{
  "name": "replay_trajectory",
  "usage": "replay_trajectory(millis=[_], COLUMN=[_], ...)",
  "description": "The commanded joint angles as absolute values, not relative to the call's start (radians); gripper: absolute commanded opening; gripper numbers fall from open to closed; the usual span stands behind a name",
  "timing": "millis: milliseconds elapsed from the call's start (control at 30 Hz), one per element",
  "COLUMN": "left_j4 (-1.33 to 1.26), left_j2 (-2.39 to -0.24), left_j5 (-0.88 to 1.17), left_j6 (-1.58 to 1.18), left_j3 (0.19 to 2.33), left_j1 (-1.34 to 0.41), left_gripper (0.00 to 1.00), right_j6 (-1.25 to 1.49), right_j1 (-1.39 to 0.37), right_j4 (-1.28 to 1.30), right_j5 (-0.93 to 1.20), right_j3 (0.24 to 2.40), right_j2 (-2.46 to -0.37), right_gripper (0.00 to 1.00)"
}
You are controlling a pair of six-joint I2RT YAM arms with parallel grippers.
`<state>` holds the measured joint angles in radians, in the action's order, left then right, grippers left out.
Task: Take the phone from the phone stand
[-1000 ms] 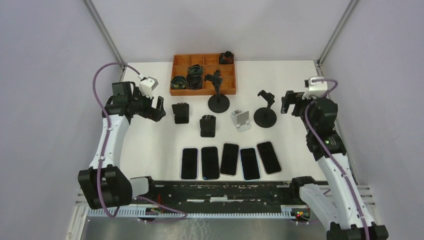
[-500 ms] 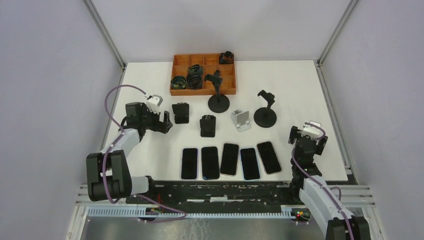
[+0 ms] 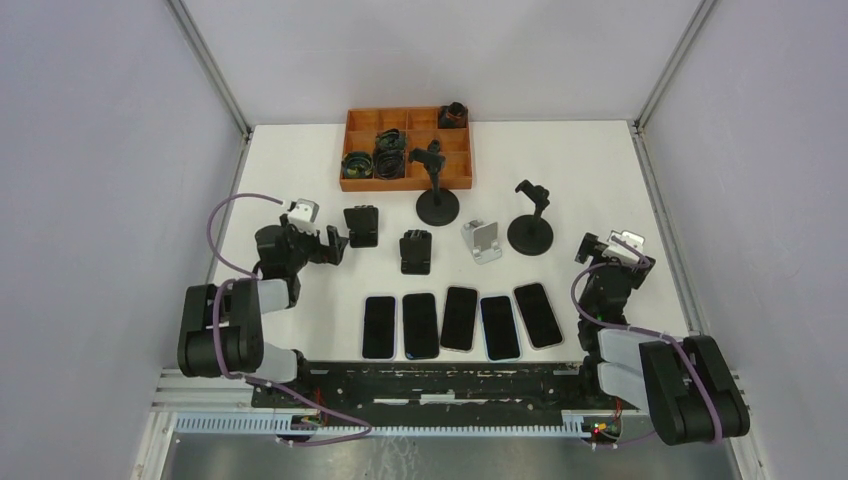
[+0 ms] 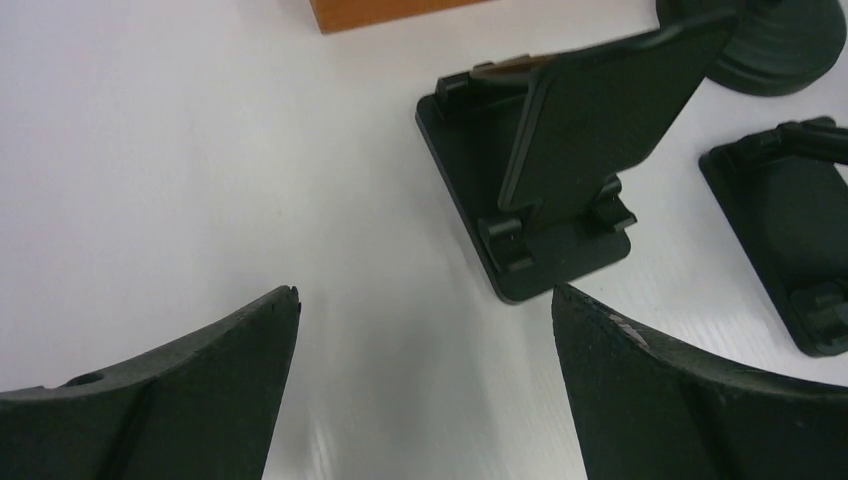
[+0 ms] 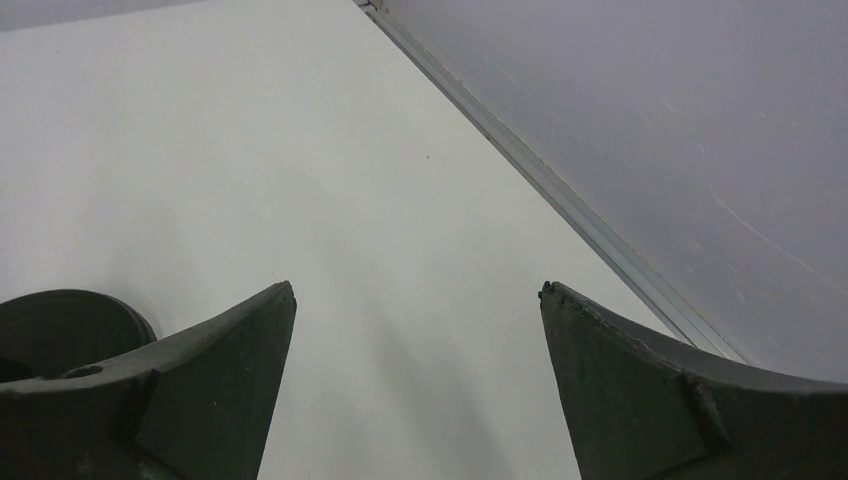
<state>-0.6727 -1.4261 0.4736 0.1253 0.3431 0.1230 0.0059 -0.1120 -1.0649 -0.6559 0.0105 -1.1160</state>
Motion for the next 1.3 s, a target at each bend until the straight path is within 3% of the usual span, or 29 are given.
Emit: replay_trajectory(millis=[0,100,300,500,567,600,667,1267], left_j4=[-0.9,-1.078,-1.168,-1.454,-1.246,-1.228,-1.254,-1.237], left_j2=[-1.458,-1.504,-1.477,-1.588,-1.536,-1.541,-1.564,-1.548], left_j5=[0.471,0.471,0.413,0.323,0.308,0.304,0.301,0.286], left_j6=[0.041,0.01,0.004,-0.048,-0.012,-0.007,-0.011,-0.006], left_j3=[0.357,0.302,0.227,0.148,0.2,0.222,0.224,0.224], left_j1=[0.127,0.126,0.127,0.114,0.106,0.099,0.089,0.078], left_gripper=[1.0,1.0,1.0,1.0,1.0,1.0,1.0,1.0], right_j6=[-0.032,-0.037,-0.065,-0.149,-0.172,-0.164,-0.129,-0.138], right_j1=[-0.112,-0.111,-0.111,-0.114,-0.119,-0.119,-0.112,-0.1], right_j4=[-1.304,-1.352,-1.455,-1.594,-1.724,-1.661,-1.411,-1.428], right_j5=[-0.657,-0.655,-0.594,-0.399,-0.424,-0.424,-0.425,-0.411], right_j3=[-0.149,-0.155,-0.194,-0.232,-0.212,-0.204,-0.121,-0.106], right_j2=[-1.165,-1.2,-1.221,-1.295,-1.413,-1.393,-1.343,-1.359], right_gripper=[0.98,0.98,0.98,0.98,0.98,0.98,0.98,0.98])
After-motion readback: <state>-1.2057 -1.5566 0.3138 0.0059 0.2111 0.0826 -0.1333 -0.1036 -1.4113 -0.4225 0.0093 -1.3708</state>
